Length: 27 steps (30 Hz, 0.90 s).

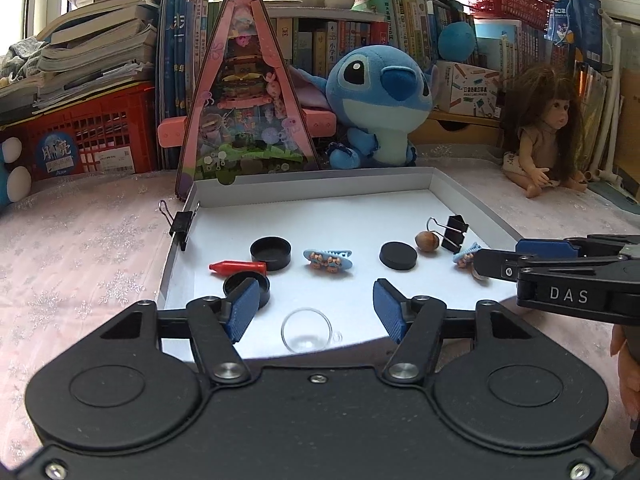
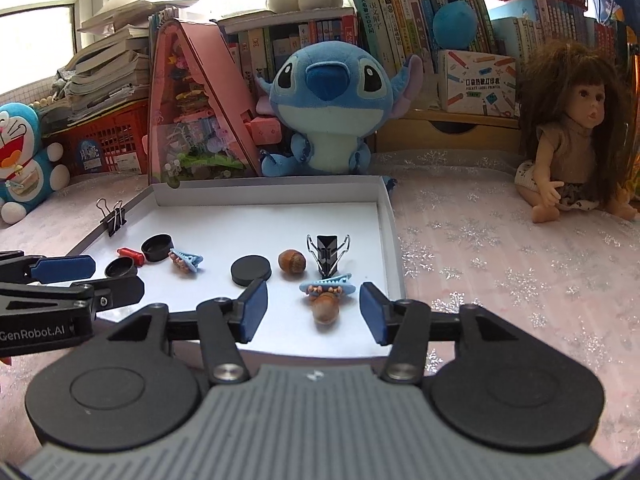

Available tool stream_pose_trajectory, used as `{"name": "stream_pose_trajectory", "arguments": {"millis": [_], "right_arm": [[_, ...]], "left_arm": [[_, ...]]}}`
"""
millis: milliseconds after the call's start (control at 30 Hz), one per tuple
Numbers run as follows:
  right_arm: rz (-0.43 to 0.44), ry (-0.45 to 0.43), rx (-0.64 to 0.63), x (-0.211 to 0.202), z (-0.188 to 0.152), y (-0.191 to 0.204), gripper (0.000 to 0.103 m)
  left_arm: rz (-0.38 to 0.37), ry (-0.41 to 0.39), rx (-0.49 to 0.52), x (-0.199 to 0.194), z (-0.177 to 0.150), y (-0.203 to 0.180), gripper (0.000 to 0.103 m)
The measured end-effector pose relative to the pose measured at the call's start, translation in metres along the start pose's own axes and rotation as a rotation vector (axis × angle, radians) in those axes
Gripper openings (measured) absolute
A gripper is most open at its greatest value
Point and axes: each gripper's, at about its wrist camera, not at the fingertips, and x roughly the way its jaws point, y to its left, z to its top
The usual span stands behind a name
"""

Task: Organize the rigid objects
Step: 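Carry the clear dome and brown nut into the tray and open both grippers, then move both tools back toward the remaining red stick and black lid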

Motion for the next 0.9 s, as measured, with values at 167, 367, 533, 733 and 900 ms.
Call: {"name": "stream_pose_trajectory", "arguments": {"millis": [167,367,533,733,900], "right_arm": [[0.017,-0.02,-0.021,-0.025,-0.008,0.004,0.075],[0.046,-0.03,-0.03,-0.052,-0.024,0.008,0.081],[0.07,-0.03,-0.023,-0.07,-0.041,0.01,0.084],[0.073,-0.043,-0.067,-0.085,-0.058,0.016,0.086],[0.065,-0.046,-0.079,-0.092,-0.069,0.016,0.087]], "left_arm": [[-0.046,-0.005,0.006,-0.026,-0.014,-0.002,0.064],[-0.091,-0.013,0.022,-0.054,-0.028,-0.006,0.067],[-0.105,-0.004,0.034,-0.069,-0.041,-0.007,0.067],[-0.132,0.032,0.045,-0.081,-0.058,-0.008,0.067],[-0.162,0.071,0.053,-0.09,-0.075,-0.011,0.067]]}}
